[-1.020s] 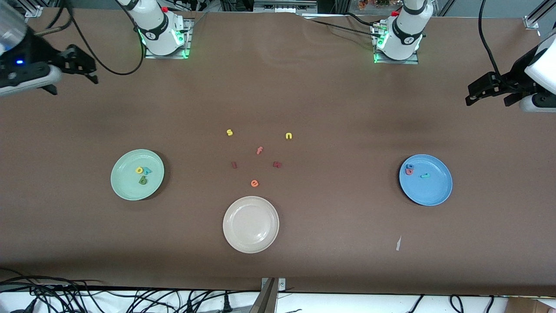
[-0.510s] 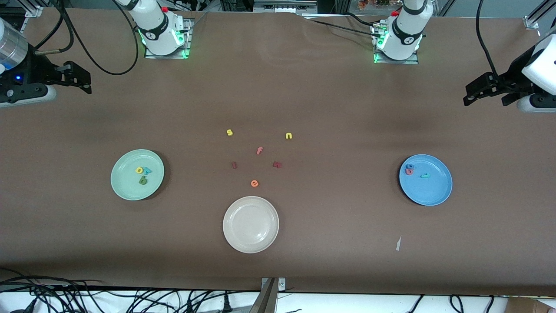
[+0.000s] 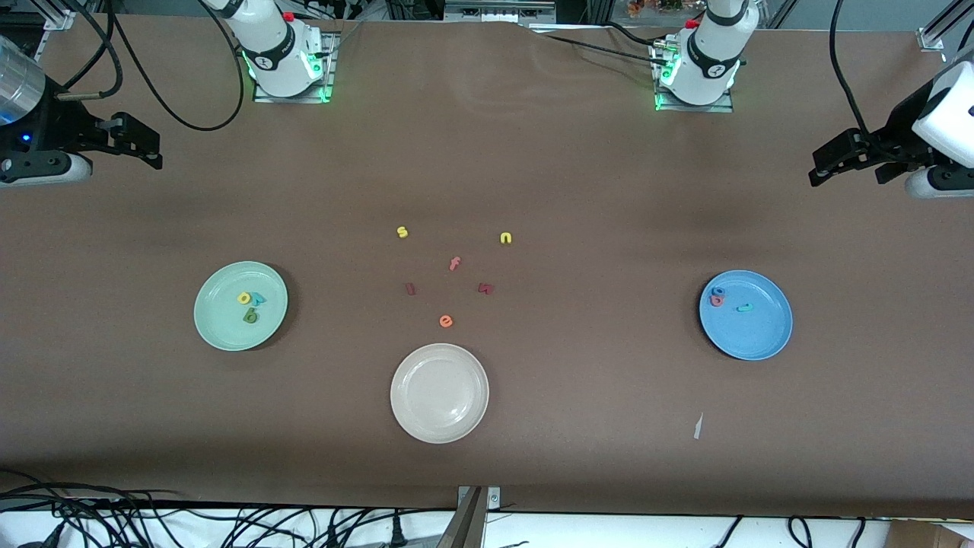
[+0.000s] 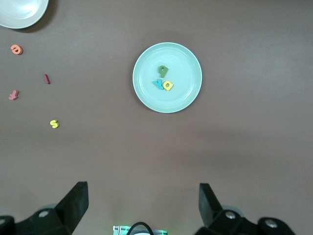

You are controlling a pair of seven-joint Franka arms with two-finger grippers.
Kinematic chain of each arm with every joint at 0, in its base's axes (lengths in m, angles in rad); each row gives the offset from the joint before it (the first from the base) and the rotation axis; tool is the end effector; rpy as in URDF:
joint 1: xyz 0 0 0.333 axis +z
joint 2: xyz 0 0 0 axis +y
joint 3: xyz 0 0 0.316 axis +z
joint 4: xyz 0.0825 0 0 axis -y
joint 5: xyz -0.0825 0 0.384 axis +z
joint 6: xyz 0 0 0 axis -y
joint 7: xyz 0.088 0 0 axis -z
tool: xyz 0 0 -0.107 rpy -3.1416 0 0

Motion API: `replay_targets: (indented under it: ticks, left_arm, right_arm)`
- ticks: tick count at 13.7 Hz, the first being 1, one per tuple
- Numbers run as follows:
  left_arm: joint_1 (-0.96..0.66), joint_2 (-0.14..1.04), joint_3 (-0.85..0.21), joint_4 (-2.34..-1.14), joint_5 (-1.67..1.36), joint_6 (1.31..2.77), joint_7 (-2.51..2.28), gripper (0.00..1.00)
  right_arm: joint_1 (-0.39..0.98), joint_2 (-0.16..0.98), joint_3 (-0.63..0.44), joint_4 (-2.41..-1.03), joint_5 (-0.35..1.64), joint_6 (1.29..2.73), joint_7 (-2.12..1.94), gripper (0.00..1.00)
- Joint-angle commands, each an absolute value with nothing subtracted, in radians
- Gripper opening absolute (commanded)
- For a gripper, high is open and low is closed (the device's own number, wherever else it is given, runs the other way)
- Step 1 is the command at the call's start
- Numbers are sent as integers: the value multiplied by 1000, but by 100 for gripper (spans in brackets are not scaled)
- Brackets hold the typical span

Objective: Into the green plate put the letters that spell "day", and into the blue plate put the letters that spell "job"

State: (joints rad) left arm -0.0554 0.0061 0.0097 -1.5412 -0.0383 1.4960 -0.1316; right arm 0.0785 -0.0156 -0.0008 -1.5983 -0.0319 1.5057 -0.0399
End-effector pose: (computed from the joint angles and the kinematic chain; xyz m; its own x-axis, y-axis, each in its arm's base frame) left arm 0.5480 -0.0294 0.6287 0.9950 0.0829 -0.0558 0.0847 -0.9959 0.0312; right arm 0.5407 0.0385 0.6148 0.9903 0.1150 -0.0781 0.1176 -0.9926 0.0288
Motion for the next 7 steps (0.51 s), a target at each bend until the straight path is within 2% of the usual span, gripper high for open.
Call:
replay_targets:
  ticks: [1,7]
  left_arm:
    - [-57,23,8,-1503,-44,1473,-138,100]
    - [-54,23,9,-1503,-44,1473,-137,100]
  right_arm:
    - [75,-28,-2,-1627,-11,1516,-28,100]
    - [77,-12,-11,-1623,-14,1514,-38,100]
